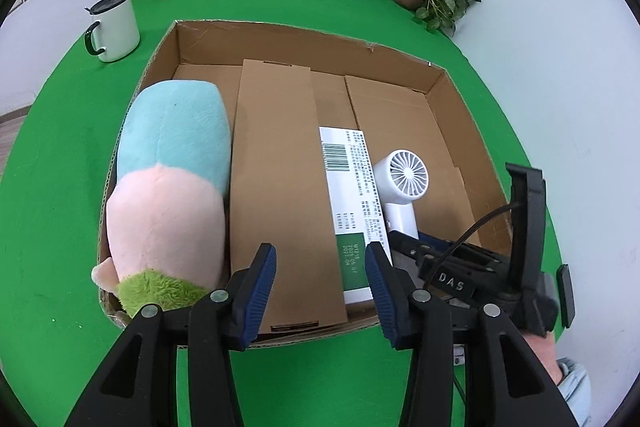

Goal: Organize objects
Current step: 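Lower the fan upright beside the boxed product and open the right gripper, then withdraw the right gripper and move it to the white phone stand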

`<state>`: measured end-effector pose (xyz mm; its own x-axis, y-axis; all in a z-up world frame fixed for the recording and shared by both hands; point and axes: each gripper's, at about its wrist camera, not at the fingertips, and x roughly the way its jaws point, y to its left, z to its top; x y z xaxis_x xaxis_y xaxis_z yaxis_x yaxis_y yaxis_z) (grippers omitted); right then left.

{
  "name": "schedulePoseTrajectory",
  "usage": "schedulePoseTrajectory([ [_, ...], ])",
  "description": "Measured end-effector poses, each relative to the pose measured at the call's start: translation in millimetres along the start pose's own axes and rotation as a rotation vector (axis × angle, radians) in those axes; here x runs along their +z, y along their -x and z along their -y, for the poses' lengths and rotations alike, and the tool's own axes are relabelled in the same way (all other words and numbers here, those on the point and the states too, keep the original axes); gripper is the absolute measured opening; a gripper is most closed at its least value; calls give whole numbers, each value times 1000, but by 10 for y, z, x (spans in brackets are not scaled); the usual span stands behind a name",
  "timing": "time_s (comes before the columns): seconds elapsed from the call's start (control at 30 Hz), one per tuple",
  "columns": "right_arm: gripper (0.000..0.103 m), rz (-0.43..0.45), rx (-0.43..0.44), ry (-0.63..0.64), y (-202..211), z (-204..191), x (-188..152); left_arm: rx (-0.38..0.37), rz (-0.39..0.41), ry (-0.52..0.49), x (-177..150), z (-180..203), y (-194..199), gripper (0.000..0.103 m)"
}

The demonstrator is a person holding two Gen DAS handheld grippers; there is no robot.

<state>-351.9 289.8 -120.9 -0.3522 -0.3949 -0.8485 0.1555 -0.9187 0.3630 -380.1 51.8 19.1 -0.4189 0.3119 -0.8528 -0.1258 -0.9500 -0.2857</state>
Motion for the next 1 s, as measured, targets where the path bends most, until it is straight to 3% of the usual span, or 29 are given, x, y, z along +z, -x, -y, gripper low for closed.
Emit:
schedulePoseTrajectory([
  [0.13,32,1,-5,-10,3,-5,28,68,79,-52,-91,69,30,45],
  [0.2,36,65,-39,13,189,-42,-11,112,157,-84,-176,115,138,50],
  [0.23,42,108,-61,39,304,-74,-47,142,217,-93,-247,142,228,55],
  [0.3,79,258,-134,128,691,-176,-218,181,329,-103,-382,185,402,78],
  [0.33,83,306,-146,151,823,-202,-305,216,419,-115,-510,225,522,85],
  [0.4,83,413,-155,200,1145,-247,-548,260,534,-130,-702,284,685,103],
  [0.47,83,475,-154,201,1348,-256,-768,286,614,-132,-906,337,791,102],
  [0.57,83,529,-185,165,1491,-178,-1109,285,624,-134,-1140,373,808,102],
  [0.67,83,533,-237,137,1445,-85,-1284,313,630,-136,-1293,392,784,102],
  [0.8,83,437,-232,89,1279,109,-1367,334,622,-130,-1427,385,736,102],
  [1.0,83,364,-261,61,1123,218,-1431,379,697,-94,-1603,325,898,101],
])
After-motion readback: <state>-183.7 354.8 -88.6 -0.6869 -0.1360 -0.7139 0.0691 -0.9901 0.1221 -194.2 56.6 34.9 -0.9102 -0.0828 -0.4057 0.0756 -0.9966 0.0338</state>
